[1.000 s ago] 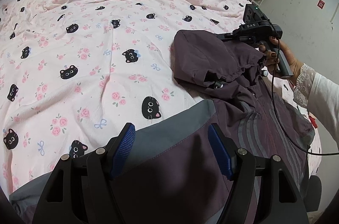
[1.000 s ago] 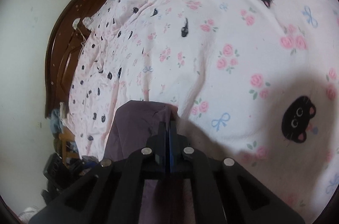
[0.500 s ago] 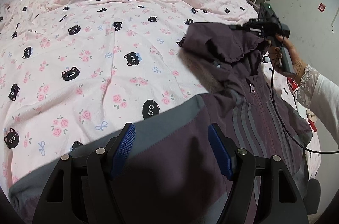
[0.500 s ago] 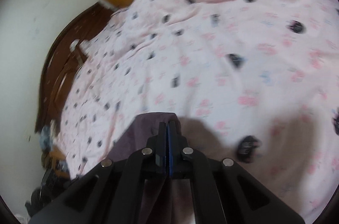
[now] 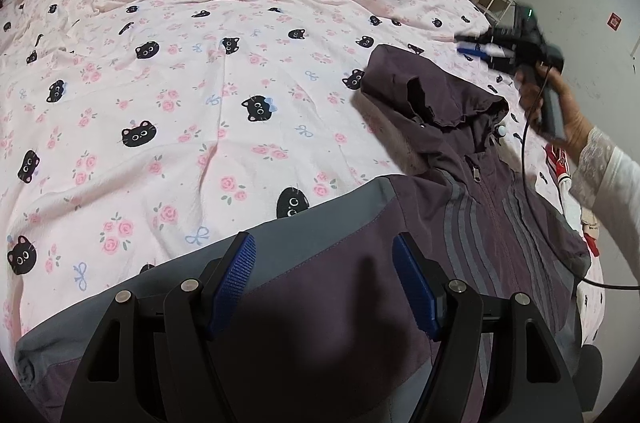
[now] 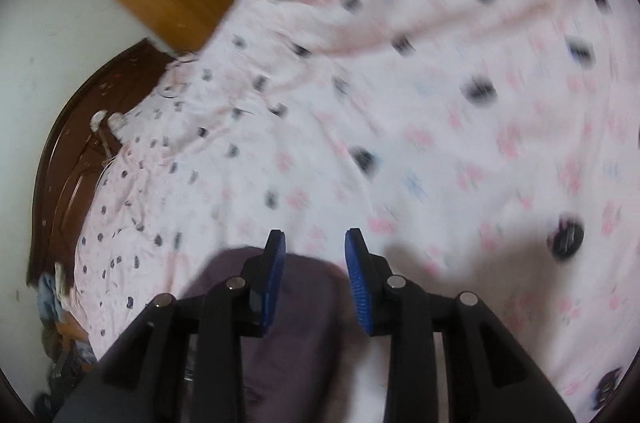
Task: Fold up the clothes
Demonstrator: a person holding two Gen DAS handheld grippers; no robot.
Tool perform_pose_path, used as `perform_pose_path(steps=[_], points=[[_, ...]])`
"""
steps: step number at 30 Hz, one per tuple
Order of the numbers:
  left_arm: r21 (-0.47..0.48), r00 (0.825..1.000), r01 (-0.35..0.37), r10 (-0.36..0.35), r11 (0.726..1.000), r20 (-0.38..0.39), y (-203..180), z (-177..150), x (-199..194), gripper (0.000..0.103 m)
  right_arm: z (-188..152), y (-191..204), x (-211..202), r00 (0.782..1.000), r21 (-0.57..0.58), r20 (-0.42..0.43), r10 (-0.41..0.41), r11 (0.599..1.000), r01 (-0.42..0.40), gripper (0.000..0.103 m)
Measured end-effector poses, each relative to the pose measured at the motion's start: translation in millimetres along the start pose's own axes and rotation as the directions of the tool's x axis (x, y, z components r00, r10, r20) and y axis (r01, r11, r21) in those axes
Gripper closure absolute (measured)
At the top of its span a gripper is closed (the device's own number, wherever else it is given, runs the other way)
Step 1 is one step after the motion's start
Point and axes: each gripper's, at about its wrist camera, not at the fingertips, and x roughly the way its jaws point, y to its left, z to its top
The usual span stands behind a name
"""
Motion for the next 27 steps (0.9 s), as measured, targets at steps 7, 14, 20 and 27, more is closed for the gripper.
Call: perform_pose_path(steps=[7, 14, 20, 27], points=[[-0.006, 1.0, 0.005, -0.005, 1.0, -0.001, 0, 0, -1, 0.037, -9, 103, 45, 0.977, -0.164, -0.207, 0.049, 0.983, -0.084, 0.07], [0.033, 0.997, -0.058, 0.056, 0.998, 0.061, -11, 7, -13, 0.037, -48, 149, 83, 0.957, -0.269, -0.282, -0.059, 0.963, -0.02, 0.07], [0.165, 0.97, -0.188, 0.157, 0.968, 0.185, -51, 37, -17, 0.028, -97, 169, 11, 0.969, -0.432, 0.052, -0.243, 0.869, 0.241, 0.051], [0.212, 0.972, -0.18, 0.142, 0.961, 0.186, -74, 69, 32, 0.027, -139, 133, -60, 0.913, -0.31, 0.244, -0.326, 0.866, 0.392, 0.043]])
